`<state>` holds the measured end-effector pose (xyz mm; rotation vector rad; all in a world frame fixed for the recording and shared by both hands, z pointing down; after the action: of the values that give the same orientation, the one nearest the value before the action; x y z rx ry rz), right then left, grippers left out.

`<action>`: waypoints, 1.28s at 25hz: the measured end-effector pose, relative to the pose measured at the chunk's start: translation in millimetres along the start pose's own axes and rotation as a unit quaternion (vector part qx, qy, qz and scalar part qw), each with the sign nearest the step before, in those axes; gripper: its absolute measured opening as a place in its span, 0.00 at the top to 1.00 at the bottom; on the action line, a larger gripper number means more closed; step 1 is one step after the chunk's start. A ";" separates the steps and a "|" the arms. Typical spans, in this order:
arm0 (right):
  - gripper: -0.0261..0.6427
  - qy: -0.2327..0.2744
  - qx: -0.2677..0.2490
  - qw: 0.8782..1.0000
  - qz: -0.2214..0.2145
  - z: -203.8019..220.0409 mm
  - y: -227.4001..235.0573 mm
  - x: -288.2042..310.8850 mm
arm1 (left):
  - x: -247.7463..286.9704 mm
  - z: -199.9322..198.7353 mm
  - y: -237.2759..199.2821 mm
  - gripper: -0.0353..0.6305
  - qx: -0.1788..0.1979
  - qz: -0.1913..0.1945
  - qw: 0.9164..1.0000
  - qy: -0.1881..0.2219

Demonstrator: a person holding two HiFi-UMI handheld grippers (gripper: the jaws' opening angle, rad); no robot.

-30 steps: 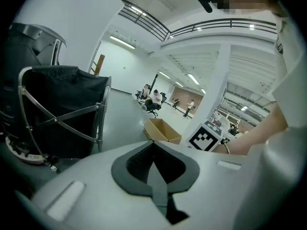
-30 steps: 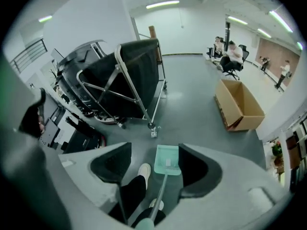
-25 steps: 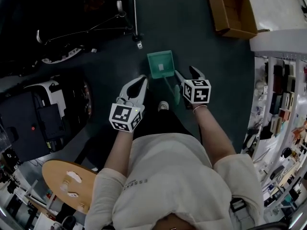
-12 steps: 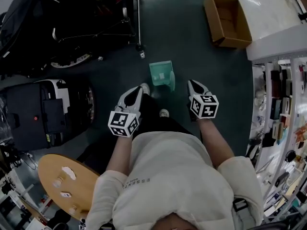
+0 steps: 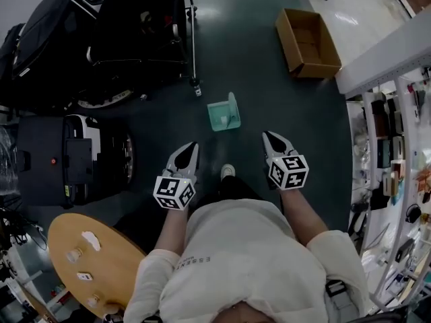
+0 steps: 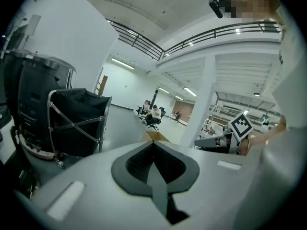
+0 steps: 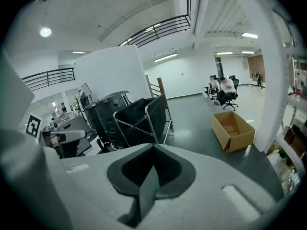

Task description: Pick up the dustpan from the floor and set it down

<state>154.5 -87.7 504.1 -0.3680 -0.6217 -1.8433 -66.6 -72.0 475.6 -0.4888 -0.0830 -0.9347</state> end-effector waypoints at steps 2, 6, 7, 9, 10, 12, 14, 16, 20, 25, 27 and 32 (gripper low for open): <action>0.97 0.010 -0.013 1.000 0.000 5.2 -7.1 -26.2 | -17.4 3.4 16.7 0.92 -0.009 0.007 1.000 0.007; 0.97 0.019 -0.023 0.999 -0.010 28.1 -33.7 -83.9 | -68.2 1.2 57.5 0.92 0.002 0.016 0.999 0.045; 0.97 0.020 -0.027 0.999 -0.012 36.8 -41.6 -98.1 | -82.1 4.0 68.4 0.92 0.009 0.016 0.999 0.049; 0.97 0.023 -0.036 0.999 -0.015 56.1 -57.6 -126.4 | -111.6 13.8 87.3 0.92 0.023 0.004 0.998 0.054; 0.97 0.026 -0.041 0.999 -0.015 64.4 -65.1 -139.7 | -126.6 18.9 94.8 0.92 0.030 -0.006 0.998 0.058; 0.97 0.037 -0.051 0.998 -0.016 76.1 -79.6 -163.9 | -155.5 28.6 107.5 0.92 0.040 -0.023 0.997 0.064; 0.97 0.045 -0.053 0.997 -0.019 85.3 -92.9 -186.3 | -180.5 40.8 120.8 0.92 0.042 -0.024 0.997 0.062; 0.97 0.046 -0.057 0.997 -0.022 96.7 -103.3 -207.6 | -200.1 54.7 134.0 0.92 0.042 -0.020 0.997 0.054; 0.98 0.038 -0.080 0.996 -0.028 123.3 -117.2 -243.1 | -227.0 77.4 157.0 0.92 0.041 -0.025 0.998 0.047; 0.98 0.026 -0.078 0.996 -0.038 153.5 -122.2 -271.6 | -246.8 88.7 184.9 0.92 0.048 -0.021 0.997 0.049; 0.98 0.019 -0.081 0.995 -0.046 163.4 -126.8 -281.5 | -254.8 93.9 192.5 0.92 0.040 -0.028 0.997 0.052; 0.98 0.040 -0.110 0.992 -0.053 162.0 -134.0 -310.1 | -266.4 102.8 219.9 0.92 0.032 -0.020 0.998 0.057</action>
<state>130.0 280.6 439.7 -0.4094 -0.3898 -2.0258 -38.6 281.7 412.5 -0.3737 -0.0190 -0.9940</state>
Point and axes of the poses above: the fingertips, and each gripper's own axes: x forward along the fingers, y to its right, z out of its underside, the point moved 1 cm from there along -x, backward along the fingers, and after that the axes turned 2 degrees about z, right-handed, at the moved point
